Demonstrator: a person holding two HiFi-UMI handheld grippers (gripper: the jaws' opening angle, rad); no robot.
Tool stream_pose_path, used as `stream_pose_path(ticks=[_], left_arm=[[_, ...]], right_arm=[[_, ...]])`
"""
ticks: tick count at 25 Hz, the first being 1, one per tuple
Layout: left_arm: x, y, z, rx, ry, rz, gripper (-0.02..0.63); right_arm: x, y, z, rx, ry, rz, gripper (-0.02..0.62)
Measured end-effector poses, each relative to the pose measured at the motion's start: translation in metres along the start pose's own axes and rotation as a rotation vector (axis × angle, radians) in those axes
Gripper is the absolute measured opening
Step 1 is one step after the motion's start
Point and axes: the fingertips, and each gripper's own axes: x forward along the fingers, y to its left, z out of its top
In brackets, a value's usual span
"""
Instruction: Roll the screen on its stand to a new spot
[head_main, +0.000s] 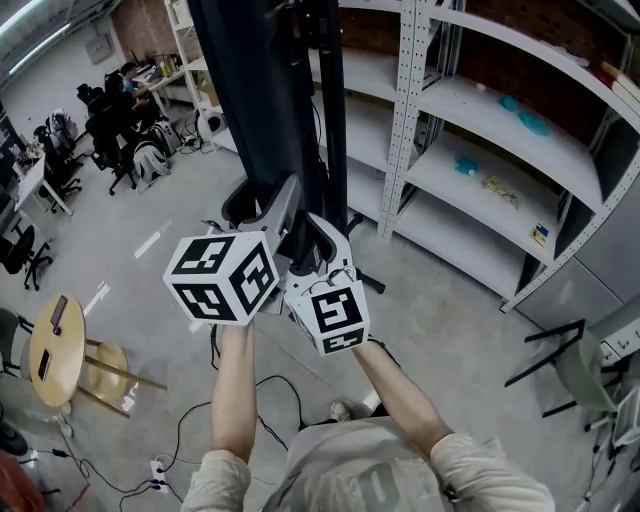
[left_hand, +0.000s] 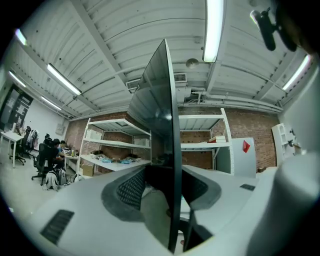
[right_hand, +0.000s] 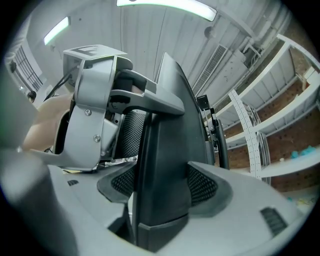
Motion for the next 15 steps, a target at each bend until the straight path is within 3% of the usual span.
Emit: stream_pose_path(ticks=[8, 15], left_arm=[[-0.045, -0.062, 0.0, -0.001, -0.009, 0.014, 0.206], [-0.07, -0.144, -0.005, 0.003, -0.008, 0.05, 0.202]], right_arm=[[-0.074, 0.013, 0.019, -0.004, -0.004, 0.013, 0.298], [-0.157, 0.001, 0.034, 0.009, -0.007, 0.056, 0.298]])
